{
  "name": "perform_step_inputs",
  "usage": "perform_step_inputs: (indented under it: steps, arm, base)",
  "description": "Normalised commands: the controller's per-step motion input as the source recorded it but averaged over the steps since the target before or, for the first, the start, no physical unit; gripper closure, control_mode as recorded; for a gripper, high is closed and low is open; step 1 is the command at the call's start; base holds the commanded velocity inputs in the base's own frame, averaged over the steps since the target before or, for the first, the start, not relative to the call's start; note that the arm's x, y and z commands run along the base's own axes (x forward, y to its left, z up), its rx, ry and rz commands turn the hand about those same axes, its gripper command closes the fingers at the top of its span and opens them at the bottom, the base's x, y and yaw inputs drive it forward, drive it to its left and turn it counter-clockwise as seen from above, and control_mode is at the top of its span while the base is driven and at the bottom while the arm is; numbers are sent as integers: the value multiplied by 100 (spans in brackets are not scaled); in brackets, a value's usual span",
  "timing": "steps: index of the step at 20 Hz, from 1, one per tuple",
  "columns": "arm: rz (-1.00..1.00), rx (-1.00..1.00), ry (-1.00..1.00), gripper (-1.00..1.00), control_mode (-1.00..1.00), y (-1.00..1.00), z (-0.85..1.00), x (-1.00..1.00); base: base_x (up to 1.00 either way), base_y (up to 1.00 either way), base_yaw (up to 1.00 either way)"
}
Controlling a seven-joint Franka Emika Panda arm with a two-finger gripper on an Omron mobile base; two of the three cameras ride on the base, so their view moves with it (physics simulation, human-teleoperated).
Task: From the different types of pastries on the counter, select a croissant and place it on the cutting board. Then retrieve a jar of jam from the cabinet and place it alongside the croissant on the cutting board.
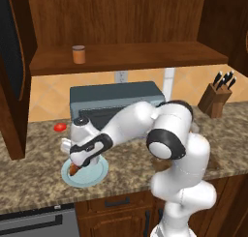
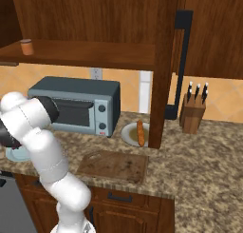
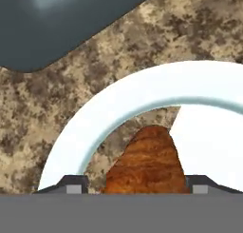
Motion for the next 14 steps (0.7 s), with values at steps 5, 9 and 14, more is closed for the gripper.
perform_step_inputs:
  steps: [5, 9, 14]
  arm:
    - [-15, 0, 1, 100, -100, 15, 6, 3]
    - [-5, 3, -1, 100, -100, 0, 26, -27]
    - [0, 0, -1, 100, -100, -12, 0, -44]
  base:
    - [0, 0, 0]
    - [0, 0, 0]
    - [0, 0, 0]
